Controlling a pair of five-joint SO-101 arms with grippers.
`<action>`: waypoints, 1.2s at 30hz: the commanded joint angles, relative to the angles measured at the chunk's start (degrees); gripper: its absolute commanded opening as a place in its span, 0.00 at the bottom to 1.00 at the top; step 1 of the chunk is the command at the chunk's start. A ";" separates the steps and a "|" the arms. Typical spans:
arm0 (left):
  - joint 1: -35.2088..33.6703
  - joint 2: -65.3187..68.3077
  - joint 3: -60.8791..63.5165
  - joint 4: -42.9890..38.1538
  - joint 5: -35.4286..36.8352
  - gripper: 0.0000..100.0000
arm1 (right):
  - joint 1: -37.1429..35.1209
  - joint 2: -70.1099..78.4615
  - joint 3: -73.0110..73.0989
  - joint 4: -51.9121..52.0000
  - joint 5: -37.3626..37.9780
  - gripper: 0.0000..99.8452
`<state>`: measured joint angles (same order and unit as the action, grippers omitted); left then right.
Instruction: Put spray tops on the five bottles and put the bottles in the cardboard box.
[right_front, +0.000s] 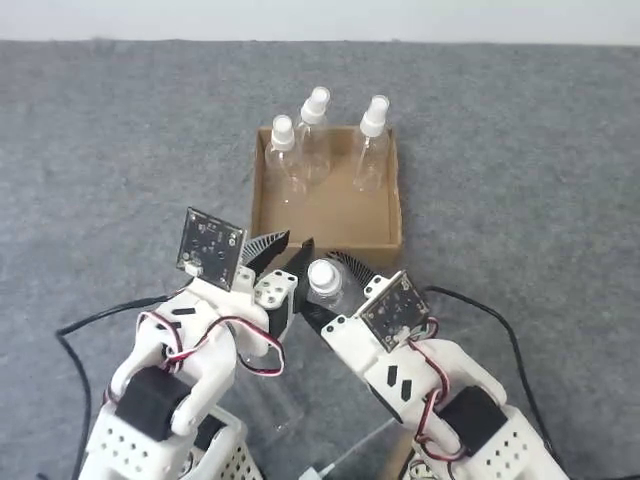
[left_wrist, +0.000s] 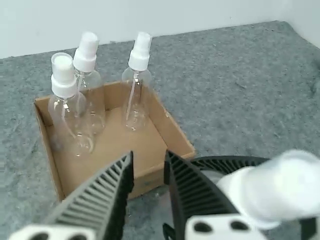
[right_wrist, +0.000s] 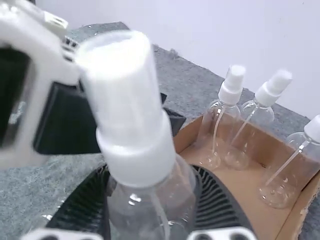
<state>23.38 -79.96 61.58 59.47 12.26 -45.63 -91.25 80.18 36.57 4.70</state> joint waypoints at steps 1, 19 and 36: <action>-5.36 -7.12 -0.75 0.00 -0.44 0.09 | 0.04 -1.10 0.09 -0.22 1.05 0.01; -25.93 -24.44 4.00 -0.09 -0.35 0.10 | 0.04 -1.01 1.67 0.04 0.70 0.01; -46.59 -24.44 24.40 -5.27 -0.26 0.10 | 0.04 -1.63 1.41 2.33 0.88 0.01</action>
<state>-19.16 -103.34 83.03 59.03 12.09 -46.15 -90.90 82.99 38.68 4.70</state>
